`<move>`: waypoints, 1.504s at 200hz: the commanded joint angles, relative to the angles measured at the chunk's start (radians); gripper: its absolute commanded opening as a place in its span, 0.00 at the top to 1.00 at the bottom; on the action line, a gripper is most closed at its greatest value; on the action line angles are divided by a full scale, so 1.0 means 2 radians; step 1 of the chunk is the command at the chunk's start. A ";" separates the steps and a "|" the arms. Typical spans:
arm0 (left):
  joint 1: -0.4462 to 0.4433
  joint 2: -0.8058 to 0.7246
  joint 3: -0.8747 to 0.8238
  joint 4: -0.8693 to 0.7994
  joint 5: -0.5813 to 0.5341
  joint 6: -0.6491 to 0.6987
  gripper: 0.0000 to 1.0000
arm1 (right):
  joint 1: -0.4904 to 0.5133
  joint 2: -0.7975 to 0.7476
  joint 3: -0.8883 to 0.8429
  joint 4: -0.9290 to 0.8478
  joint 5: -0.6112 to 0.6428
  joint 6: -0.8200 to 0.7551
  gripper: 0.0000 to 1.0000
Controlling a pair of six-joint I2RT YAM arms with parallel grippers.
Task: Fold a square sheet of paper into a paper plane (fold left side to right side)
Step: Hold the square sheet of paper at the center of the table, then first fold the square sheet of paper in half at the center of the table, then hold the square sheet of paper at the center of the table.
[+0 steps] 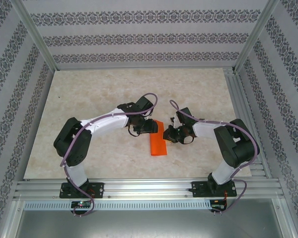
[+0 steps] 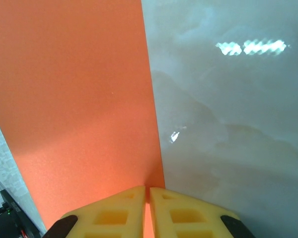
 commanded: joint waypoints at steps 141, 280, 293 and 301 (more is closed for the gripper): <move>0.004 0.081 -0.048 0.063 0.019 0.014 0.82 | 0.010 0.028 0.000 -0.053 0.065 -0.022 0.87; 0.006 0.087 -0.075 0.075 0.019 0.009 0.82 | 0.011 -0.125 0.001 -0.099 0.017 -0.027 0.82; 0.006 0.087 -0.076 0.077 0.019 0.007 0.82 | 0.019 -0.143 -0.027 -0.076 -0.003 0.001 0.83; 0.006 0.087 -0.077 0.078 0.021 0.005 0.82 | 0.027 -0.153 -0.043 -0.060 -0.008 0.020 0.83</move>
